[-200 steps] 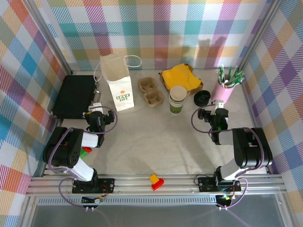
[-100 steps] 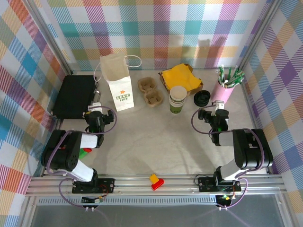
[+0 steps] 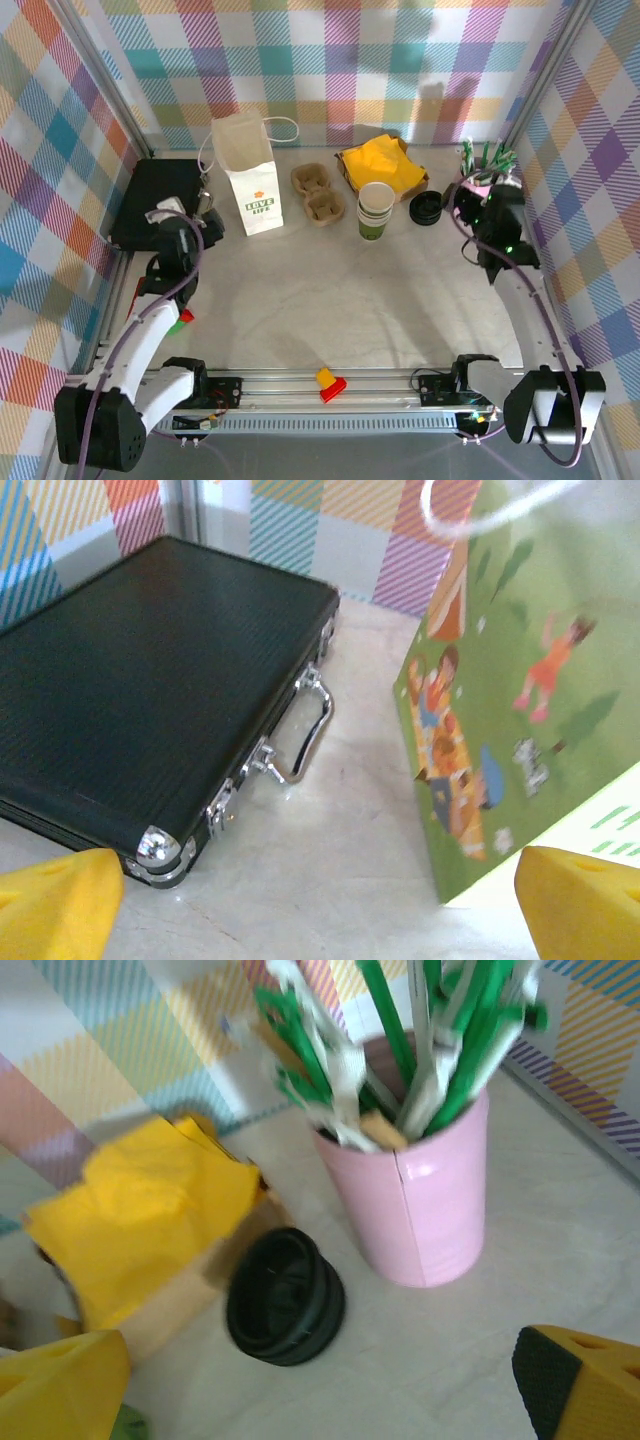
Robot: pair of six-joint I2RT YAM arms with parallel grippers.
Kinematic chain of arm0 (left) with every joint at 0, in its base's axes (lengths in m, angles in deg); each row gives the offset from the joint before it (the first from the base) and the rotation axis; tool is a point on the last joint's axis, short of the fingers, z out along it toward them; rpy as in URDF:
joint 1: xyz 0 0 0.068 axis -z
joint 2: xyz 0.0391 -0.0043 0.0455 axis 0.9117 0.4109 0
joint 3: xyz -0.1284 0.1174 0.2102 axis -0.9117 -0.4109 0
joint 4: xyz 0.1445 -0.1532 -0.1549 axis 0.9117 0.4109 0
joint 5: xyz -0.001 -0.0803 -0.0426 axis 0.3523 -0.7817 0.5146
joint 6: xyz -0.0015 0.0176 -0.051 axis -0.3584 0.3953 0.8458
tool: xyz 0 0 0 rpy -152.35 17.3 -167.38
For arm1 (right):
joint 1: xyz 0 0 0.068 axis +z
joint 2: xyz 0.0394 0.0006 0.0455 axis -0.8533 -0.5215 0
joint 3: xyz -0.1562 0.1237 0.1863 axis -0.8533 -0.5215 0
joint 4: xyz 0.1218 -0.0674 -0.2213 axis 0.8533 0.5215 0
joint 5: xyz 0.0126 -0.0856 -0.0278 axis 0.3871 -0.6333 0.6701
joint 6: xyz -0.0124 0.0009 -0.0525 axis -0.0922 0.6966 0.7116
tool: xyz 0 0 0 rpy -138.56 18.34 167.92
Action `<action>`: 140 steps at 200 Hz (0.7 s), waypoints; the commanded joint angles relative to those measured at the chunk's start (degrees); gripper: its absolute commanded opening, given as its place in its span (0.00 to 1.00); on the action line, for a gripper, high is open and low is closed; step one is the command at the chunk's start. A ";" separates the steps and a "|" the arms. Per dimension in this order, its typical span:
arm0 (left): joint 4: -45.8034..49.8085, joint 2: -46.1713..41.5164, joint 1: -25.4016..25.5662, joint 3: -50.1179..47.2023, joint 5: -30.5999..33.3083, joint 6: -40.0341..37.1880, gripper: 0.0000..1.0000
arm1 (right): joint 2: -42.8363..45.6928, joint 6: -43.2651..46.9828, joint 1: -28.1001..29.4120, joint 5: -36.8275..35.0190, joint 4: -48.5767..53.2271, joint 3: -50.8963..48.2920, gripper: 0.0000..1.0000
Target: Pack the takeout coffee
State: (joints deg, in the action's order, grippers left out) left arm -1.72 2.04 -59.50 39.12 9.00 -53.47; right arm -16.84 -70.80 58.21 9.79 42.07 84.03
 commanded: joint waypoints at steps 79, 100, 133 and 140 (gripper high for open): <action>49.21 2.57 0.41 21.46 -34.98 3.07 0.98 | -27.59 -8.89 12.76 14.90 48.13 39.02 0.99; 52.24 1.68 0.36 22.33 -40.36 1.54 0.98 | -33.35 -7.96 15.95 10.89 49.72 45.45 0.99; 53.37 -0.26 0.47 22.63 -46.52 -0.14 0.99 | -41.42 -6.91 17.56 7.68 52.02 54.05 0.84; 53.69 -0.55 0.45 22.76 -46.33 -0.51 0.99 | -42.76 -6.92 17.63 6.93 52.50 55.29 0.82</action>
State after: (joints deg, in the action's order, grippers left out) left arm 47.70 3.26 -59.39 60.00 -31.09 -51.32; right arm -55.77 -78.56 75.58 20.57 89.72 134.56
